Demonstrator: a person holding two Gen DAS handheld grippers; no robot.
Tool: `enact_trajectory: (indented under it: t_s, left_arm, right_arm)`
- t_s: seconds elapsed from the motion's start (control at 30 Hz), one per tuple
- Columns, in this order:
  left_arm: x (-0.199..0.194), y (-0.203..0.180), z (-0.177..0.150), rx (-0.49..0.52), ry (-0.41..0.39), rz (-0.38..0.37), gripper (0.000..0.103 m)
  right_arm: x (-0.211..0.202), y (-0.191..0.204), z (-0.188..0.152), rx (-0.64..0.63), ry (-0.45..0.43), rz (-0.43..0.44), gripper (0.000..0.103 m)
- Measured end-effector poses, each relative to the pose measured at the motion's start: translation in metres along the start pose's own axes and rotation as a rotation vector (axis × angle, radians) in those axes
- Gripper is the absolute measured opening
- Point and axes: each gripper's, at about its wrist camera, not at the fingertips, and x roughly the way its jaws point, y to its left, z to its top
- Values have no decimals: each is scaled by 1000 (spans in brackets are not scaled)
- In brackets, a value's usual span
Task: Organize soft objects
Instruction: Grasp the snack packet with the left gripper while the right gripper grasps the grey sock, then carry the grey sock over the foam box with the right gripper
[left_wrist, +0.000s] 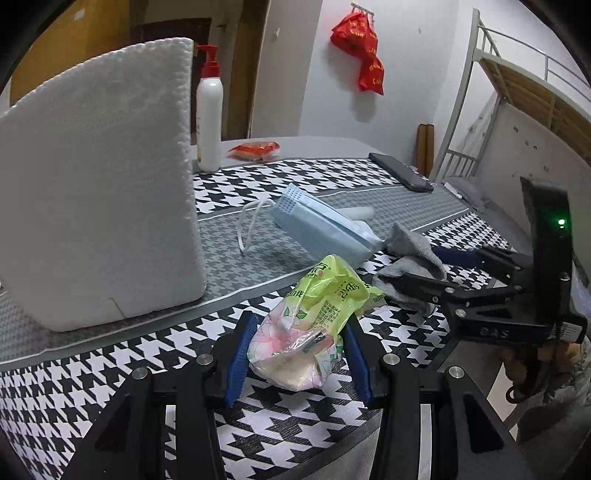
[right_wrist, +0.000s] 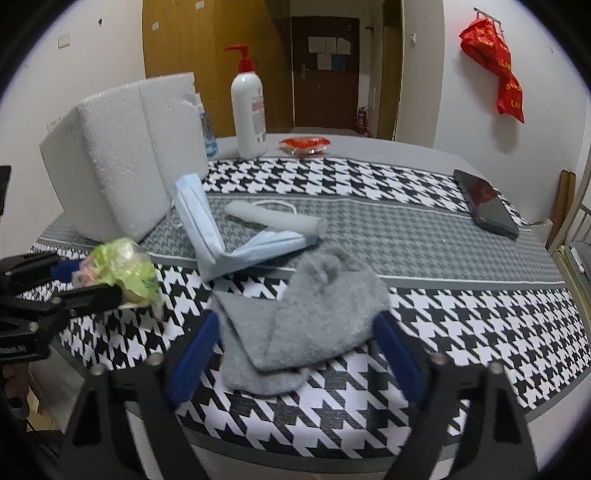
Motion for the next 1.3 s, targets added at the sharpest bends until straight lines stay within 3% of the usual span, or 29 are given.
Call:
enact_trajectory:
  t_s: [0.17, 0.33, 0.43, 1.0, 1.3]
  left_arm:
    - [-5, 3, -1, -8, -13, 0, 48]
    - [-12, 5, -3, -15, -29, -1, 48]
    - [-18, 6, -3, -19, -43, 2, 48]
    - [-66, 7, 1, -39, -159, 54, 48]
    - [-97, 12, -6, -54, -230, 117, 48]
  right_arm:
    - [1, -2, 0, 3, 16, -10, 60]
    - [0, 2, -2, -14, 27, -22, 31]
    - [-2, 1, -2, -2, 25, -6, 24]
    - [-55, -5, 10, 26, -111, -16, 23]
    - [-80, 5, 20, 16, -176, 27, 23]
